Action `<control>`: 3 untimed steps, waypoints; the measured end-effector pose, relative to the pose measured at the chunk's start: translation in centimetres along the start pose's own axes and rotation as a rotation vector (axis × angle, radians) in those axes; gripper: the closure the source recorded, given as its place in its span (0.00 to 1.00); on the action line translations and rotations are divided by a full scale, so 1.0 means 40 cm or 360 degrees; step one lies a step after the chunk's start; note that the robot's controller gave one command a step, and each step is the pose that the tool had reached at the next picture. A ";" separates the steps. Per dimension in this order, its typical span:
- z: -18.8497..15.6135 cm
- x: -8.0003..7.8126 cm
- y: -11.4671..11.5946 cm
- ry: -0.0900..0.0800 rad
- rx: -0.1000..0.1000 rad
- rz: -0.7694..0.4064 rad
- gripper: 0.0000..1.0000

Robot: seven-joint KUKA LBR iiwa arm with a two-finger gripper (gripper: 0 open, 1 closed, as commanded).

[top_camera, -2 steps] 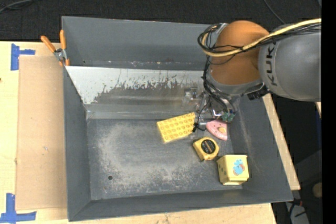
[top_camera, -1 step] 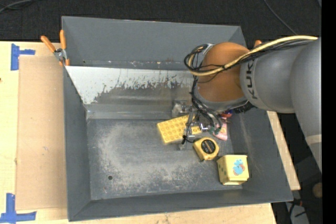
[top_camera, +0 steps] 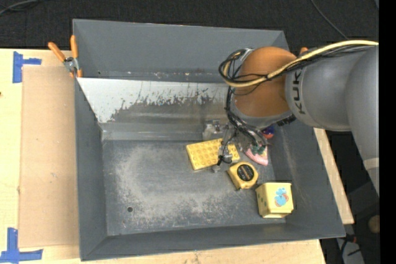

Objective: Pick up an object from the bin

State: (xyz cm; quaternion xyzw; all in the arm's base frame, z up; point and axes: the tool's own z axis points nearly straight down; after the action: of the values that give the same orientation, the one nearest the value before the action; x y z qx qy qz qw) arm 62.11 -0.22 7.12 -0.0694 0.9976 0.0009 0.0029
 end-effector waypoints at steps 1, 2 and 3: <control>0.000 0.000 0.000 0.0000 0.0000 0.0002 1.00; -0.016 0.001 0.000 0.0001 0.0000 0.0004 1.00; -0.106 0.007 0.002 0.0016 -0.0003 0.0006 1.00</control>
Offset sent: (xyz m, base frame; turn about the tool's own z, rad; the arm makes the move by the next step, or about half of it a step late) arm 0.0001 0.0001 0.0165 0.0007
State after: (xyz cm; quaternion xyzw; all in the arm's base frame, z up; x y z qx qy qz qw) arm 61.79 -0.21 11.38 -0.0674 0.9977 0.0013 -0.0023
